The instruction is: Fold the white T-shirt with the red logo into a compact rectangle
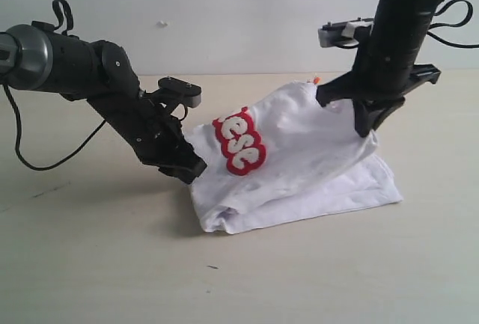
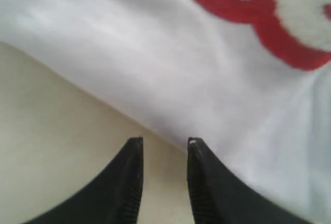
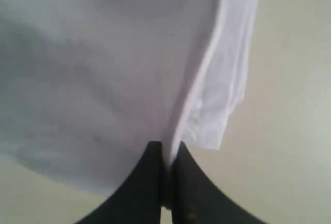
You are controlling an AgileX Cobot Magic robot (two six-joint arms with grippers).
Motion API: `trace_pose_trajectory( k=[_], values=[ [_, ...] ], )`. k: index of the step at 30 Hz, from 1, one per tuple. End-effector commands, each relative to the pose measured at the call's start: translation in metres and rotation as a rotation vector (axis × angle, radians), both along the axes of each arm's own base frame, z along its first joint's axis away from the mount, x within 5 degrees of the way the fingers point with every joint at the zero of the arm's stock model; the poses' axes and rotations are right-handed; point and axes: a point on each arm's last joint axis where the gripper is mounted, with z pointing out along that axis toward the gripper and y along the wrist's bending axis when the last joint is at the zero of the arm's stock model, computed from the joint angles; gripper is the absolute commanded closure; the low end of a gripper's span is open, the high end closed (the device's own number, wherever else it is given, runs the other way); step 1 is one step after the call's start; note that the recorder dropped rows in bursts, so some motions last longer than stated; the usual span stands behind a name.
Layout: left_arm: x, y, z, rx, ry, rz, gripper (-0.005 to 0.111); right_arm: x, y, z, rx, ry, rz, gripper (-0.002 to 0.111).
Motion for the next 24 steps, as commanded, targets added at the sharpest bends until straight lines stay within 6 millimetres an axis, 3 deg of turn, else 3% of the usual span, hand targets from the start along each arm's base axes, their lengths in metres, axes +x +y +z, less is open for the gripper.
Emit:
trace_pose_trajectory(
  k=[1,3,4,6,7,10,14,15,17,20,24],
  values=[
    [0.001,0.001,0.006,-0.013,-0.014,0.014,0.076,-0.009,-0.017,-0.019,-0.184,0.061,-0.003,0.102],
    [0.000,0.000,0.006,-0.018,-0.009,0.018,0.076,-0.008,-0.015,-0.032,-0.163,0.038,0.000,0.086],
    [0.000,0.000,0.006,-0.024,-0.005,0.024,0.076,-0.003,-0.014,-0.035,-0.150,-0.012,0.005,0.070],
    [0.000,-0.001,0.014,-0.037,-0.014,0.028,0.076,0.001,-0.015,-0.035,-0.158,-0.055,-0.021,0.052],
    [0.000,-0.001,0.018,-0.048,-0.021,0.033,0.076,0.003,-0.018,-0.034,-0.193,-0.071,-0.035,0.050],
    [-0.004,-0.011,0.045,-0.179,-0.047,0.042,0.076,0.009,-0.031,-0.028,-0.329,-0.168,-0.153,0.055],
    [-0.018,-0.046,0.044,-0.323,-0.050,-0.063,0.076,0.019,-0.004,-0.032,-0.026,-0.258,-0.062,0.088],
    [-0.021,-0.053,0.038,-0.316,-0.046,-0.078,0.076,0.021,0.007,-0.034,0.084,-0.267,-0.041,0.098],
    [-0.024,-0.061,0.024,-0.301,-0.028,-0.088,0.076,0.022,0.017,-0.038,0.191,-0.262,-0.003,0.108],
    [-0.028,-0.062,-0.003,-0.261,0.052,-0.112,0.076,0.022,0.019,-0.050,0.205,-0.217,0.022,0.108],
    [-0.026,-0.052,-0.025,-0.186,0.108,-0.098,0.076,0.022,0.019,-0.064,0.202,-0.178,0.022,0.108]
  ],
)
